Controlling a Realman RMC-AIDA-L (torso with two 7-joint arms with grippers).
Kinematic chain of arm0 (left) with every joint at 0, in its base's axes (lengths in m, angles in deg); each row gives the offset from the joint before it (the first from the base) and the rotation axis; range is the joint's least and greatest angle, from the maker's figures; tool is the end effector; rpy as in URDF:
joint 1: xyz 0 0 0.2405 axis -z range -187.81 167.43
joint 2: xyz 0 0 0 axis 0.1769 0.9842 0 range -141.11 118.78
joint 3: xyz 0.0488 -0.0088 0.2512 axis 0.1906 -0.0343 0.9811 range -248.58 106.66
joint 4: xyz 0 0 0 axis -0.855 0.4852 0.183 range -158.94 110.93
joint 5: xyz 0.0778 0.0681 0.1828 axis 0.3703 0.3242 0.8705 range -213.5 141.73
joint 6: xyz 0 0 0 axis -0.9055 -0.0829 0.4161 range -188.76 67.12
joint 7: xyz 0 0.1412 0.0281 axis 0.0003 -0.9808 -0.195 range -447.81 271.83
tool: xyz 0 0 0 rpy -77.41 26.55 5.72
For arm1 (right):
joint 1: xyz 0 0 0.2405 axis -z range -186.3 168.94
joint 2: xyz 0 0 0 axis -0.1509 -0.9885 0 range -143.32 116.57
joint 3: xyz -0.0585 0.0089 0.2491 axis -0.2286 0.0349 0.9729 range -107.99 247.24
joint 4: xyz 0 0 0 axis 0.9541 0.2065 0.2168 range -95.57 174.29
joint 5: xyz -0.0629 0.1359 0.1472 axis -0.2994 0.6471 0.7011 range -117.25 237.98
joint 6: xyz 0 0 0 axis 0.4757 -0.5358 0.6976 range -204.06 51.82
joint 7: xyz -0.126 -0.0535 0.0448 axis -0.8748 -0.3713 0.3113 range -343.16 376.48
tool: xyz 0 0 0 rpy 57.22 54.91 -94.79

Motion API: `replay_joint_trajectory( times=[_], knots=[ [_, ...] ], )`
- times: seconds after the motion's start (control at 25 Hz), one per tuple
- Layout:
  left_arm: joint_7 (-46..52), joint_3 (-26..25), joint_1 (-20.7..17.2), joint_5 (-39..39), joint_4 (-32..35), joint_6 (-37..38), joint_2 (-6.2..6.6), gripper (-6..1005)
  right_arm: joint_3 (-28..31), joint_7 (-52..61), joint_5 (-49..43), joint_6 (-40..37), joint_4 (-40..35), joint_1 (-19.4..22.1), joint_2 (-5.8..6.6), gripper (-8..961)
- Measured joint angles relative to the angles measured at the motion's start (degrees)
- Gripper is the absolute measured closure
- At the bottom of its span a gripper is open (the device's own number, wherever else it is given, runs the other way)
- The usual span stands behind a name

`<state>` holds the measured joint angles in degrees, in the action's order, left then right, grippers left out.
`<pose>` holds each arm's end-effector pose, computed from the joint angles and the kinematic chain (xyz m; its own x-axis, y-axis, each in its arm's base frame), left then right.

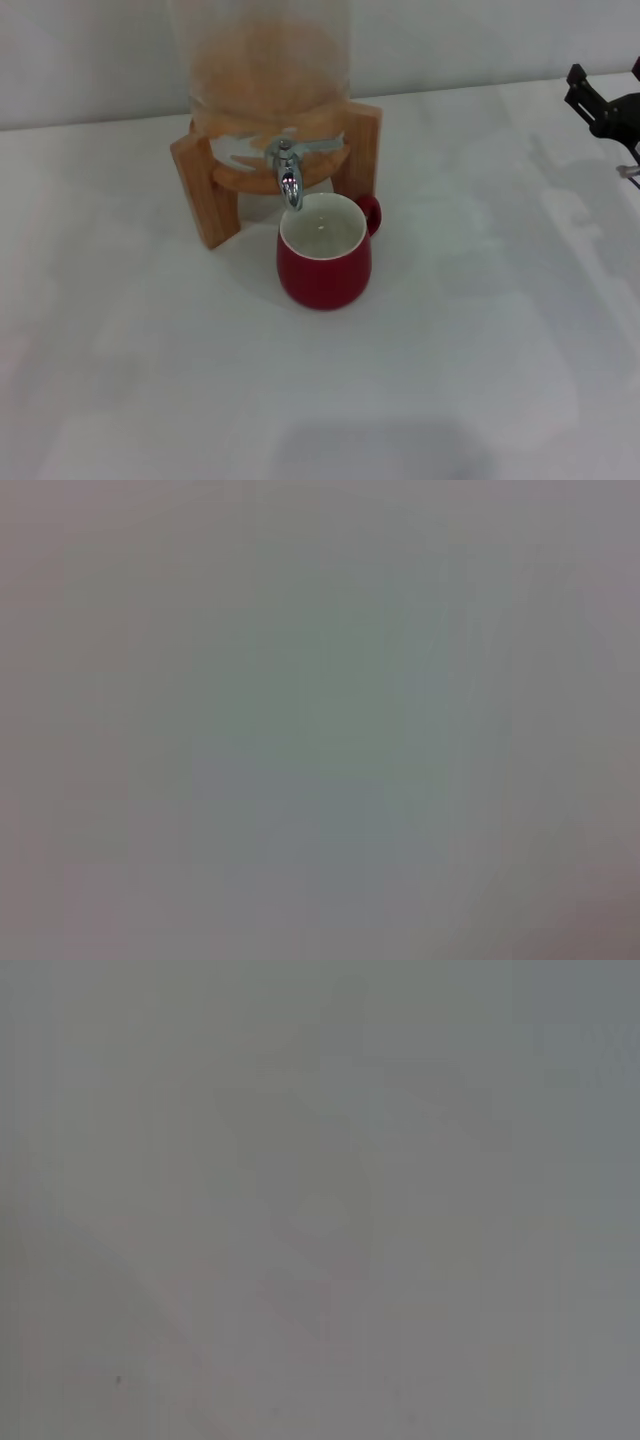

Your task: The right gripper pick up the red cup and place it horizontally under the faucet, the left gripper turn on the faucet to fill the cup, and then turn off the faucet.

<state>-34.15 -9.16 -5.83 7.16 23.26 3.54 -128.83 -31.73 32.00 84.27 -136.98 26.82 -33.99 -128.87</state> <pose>-0.3286 0.3007 0.1097 0.5961 -0.1453 0.7896 0.7342 -0.2995 -0.6093 0.3410 0.3601 0.0377 0.6647 0.0776 -0.7431 -0.7420 -0.0476 -0.6687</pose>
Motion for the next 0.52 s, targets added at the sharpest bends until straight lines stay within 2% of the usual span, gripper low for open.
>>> replay_joint_trajectory(
  times=[0.12,0.52],
  knots=[
    [-2.3,-1.0,0.1,2.9,0.2,-0.1,-1.68,248,-0.1,-0.3,-0.1,-0.3,0.0,0.0,-0.05,79],
    [-5.6,0.8,0.5,2.9,-3.4,0.6,-1.9,246,-2.0,-1.4,-0.2,-2.7,-0.4,0.0,-0.29,79]
  ],
)
